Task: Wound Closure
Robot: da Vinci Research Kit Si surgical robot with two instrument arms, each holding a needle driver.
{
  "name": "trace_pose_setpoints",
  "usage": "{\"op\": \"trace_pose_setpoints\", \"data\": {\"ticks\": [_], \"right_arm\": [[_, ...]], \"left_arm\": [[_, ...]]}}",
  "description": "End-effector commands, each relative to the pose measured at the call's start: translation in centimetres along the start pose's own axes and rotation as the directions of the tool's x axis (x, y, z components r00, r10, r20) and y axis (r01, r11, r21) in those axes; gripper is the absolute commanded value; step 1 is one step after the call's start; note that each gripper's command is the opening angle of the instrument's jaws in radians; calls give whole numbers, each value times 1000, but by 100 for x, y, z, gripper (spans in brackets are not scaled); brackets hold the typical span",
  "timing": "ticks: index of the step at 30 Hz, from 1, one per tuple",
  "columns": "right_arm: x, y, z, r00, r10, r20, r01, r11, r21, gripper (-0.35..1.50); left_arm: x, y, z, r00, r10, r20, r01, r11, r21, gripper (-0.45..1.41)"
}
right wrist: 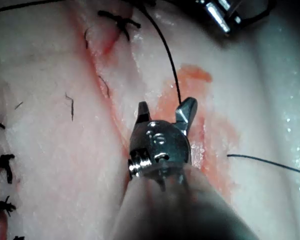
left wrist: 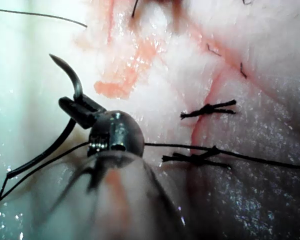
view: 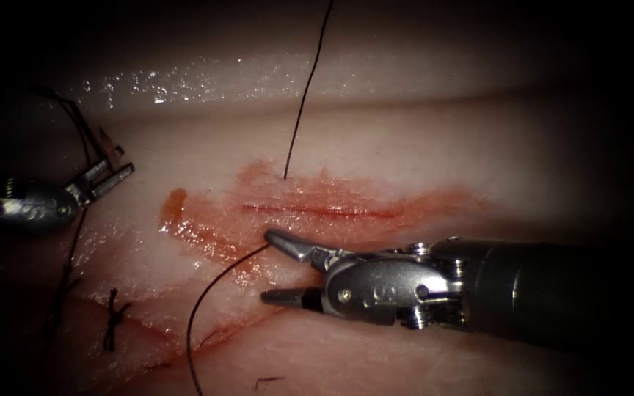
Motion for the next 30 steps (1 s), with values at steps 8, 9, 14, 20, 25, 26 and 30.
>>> {"op": "trace_pose_setpoints", "data": {"ticks": [8,9,14,20,25,26,30], "right_arm": [[-29,3,14,1000,9,4,-9,1000,6,32],[-28,2,12,1000,9,-4,-9,1000,16,-35],[-23,-1,3,1000,8,-10,-8,999,38,-35],[11,-24,-8,999,7,-51,-2,996,94,-35],[67,-53,-30,996,1,-94,15,986,166,-35],[76,-58,-33,995,0,-100,18,983,180,-35],[117,-84,-47,993,-20,-114,47,971,235,-35]], "left_arm": [[-2,5,7,1000,0,-1,0,1000,-1,-45],[-2,5,7,1000,0,-1,0,1000,-1,-45],[-2,5,7,1000,0,-1,0,1000,0,-45],[-2,5,7,1000,0,-1,0,1000,-1,-45],[-2,4,8,1000,0,-2,0,1000,-1,-45],[-2,4,8,1000,0,-2,0,1000,-1,-45],[-2,5,7,1000,-1,-1,1,1000,0,-45]]}}
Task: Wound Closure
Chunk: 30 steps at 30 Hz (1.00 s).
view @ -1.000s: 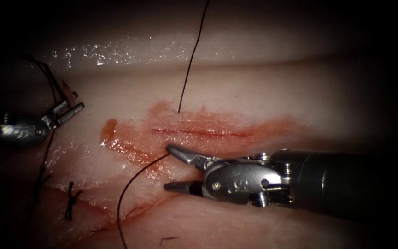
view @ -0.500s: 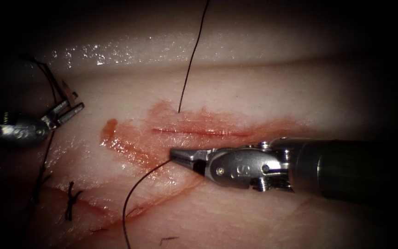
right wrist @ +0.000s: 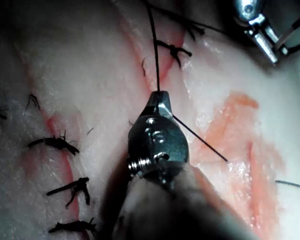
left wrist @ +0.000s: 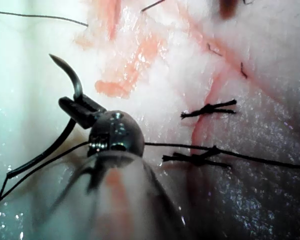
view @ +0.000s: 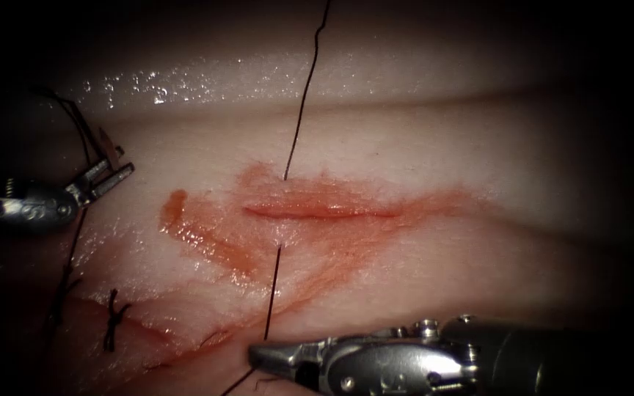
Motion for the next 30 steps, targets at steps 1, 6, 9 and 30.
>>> {"op": "trace_pose_setpoints", "data": {"ticks": [1,6,9,30], "right_arm": [[33,-23,9,1000,-15,-17,16,999,28,-35],[71,-55,13,998,-45,-41,50,993,108,-35],[84,-61,18,997,-58,-47,63,991,116,-35],[-8,58,-23,998,36,-42,-43,980,-194,147]], "left_arm": [[-1,5,7,1000,0,0,0,1000,0,-45],[0,6,7,1000,0,-1,0,1000,-1,-45],[0,6,8,1000,0,-4,0,1000,-2,-45],[0,7,8,1000,0,-6,0,1000,-3,-45]]}}
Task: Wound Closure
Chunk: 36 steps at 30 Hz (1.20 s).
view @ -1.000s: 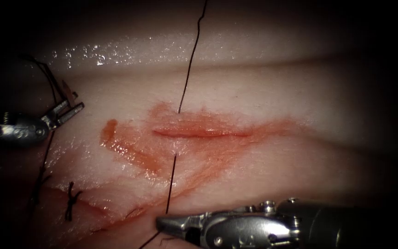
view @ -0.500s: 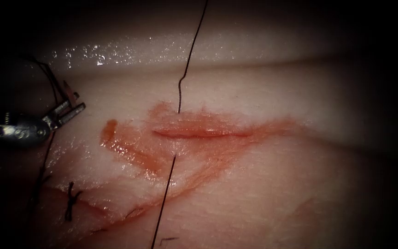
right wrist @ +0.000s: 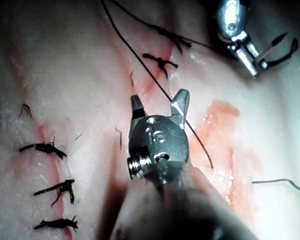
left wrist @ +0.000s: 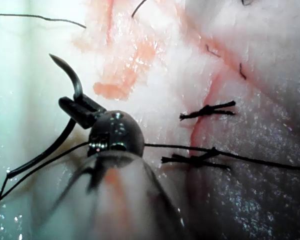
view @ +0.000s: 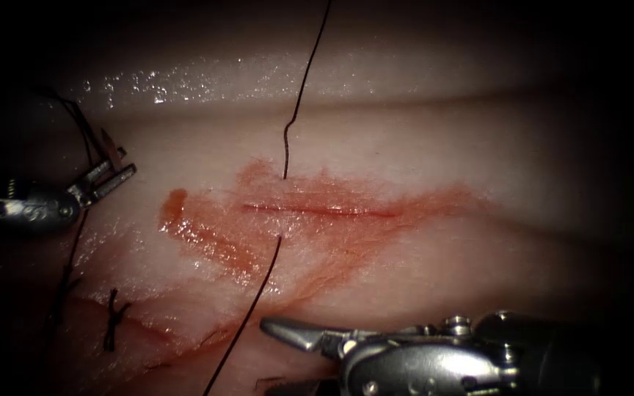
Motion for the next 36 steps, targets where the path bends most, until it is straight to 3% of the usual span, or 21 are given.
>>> {"op": "trace_pose_setpoints", "data": {"ticks": [1,14,17,18,20,21,22,23,31,36], "right_arm": [[-19,7,12,1000,-9,12,9,1000,-7,147],[-124,20,65,992,-60,107,63,998,-24,147],[-143,25,72,992,-52,116,56,998,-32,137],[-146,25,72,992,-48,116,52,998,-34,128],[-151,23,71,991,-54,119,56,998,-22,83],[-152,22,70,991,-55,118,57,998,-10,49],[-152,21,68,991,-57,118,56,998,16,-16],[-152,20,66,991,-58,117,54,998,35,-35],[-134,9,61,994,-58,97,52,997,58,-35],[-96,-11,54,997,-54,59,47,993,104,-35]], "left_arm": [[-2,5,7,1000,1,1,-1,1000,-2,-45],[-1,7,9,1000,1,-3,-1,1000,-3,-45],[-2,7,9,1000,1,-3,-1,1000,-2,-45],[-2,7,9,1000,1,-3,-1,1000,-2,-45],[-2,7,9,1000,1,-3,-1,1000,-2,-45],[-2,7,9,1000,1,-3,-1,1000,-2,-45],[-2,7,9,1000,1,-3,-1,1000,-2,-45],[-2,7,9,1000,1,-3,-1,1000,-2,-45],[-2,7,9,1000,1,-3,-2,1000,-2,-45],[-2,7,9,1000,2,-3,-2,1000,-2,-45]]}}
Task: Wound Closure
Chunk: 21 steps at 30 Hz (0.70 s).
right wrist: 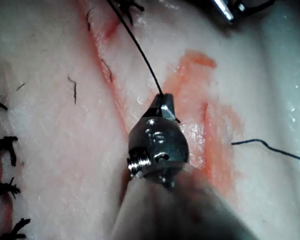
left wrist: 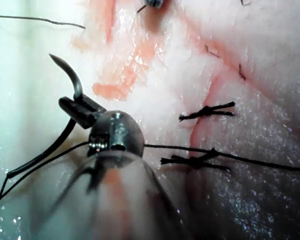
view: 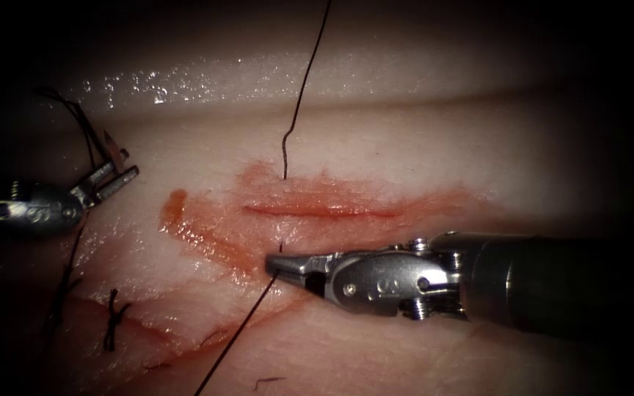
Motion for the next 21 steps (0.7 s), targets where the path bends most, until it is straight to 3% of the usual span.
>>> {"op": "trace_pose_setpoints", "data": {"ticks": [1,11,12,18,19,20,21], "right_arm": [[20,-11,6,1000,-3,-15,3,1000,23,-35],[132,-73,-6,998,-31,-58,41,984,173,-35],[152,-85,-5,997,-40,-62,52,975,216,-35],[196,-98,2,996,-41,-75,60,962,265,-35],[199,-95,4,996,-36,-76,55,964,259,7],[200,-88,6,997,-28,-78,46,970,239,74],[200,-82,8,997,-24,-68,37,979,201,125]], "left_arm": [[-2,5,7,1000,0,-1,0,1000,0,-45],[-1,6,8,1000,0,-3,-1,1000,-5,-45],[-1,7,8,1000,1,-3,-1,1000,-4,-45],[-1,7,8,1000,1,-3,-1,1000,-4,-45],[-1,7,8,1000,1,-3,-1,1000,-4,-45],[-1,7,8,1000,1,-1,-1,1000,-7,-45],[-1,7,8,1000,1,-3,-1,1000,-8,-45]]}}
